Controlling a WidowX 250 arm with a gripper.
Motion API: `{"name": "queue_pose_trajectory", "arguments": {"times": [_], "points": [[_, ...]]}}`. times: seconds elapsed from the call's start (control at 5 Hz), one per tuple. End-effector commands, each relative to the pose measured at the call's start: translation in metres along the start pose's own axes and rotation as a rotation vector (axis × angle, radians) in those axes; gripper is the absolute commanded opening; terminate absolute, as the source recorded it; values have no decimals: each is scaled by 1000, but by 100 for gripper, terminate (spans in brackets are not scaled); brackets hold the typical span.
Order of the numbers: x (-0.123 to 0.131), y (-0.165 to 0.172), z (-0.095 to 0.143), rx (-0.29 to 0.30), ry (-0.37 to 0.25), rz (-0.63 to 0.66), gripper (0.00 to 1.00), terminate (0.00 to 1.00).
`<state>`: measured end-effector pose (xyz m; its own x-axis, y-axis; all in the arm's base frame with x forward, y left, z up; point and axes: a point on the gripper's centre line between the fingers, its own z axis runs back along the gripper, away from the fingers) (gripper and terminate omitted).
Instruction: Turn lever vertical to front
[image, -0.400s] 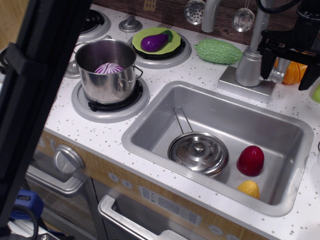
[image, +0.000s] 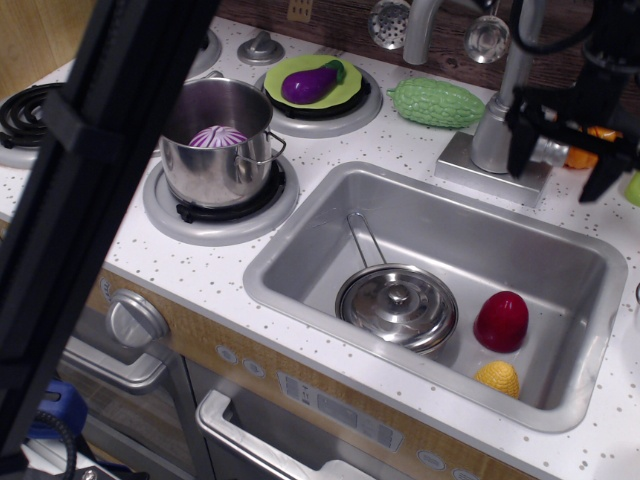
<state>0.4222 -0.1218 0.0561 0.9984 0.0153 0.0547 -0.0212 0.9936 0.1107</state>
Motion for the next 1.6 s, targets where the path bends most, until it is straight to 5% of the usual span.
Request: {"name": "queue_pose_trajectory", "arguments": {"times": [0.0,0.2,0.6,1.4], "points": [[21,6,63,88,-153,-29,100,0],[25,-1,77,111,-246,-32,100,0],[38,2,76,61,-274,-47,100,0],[59,9,70,-26,-246,-57,100,0]]}}
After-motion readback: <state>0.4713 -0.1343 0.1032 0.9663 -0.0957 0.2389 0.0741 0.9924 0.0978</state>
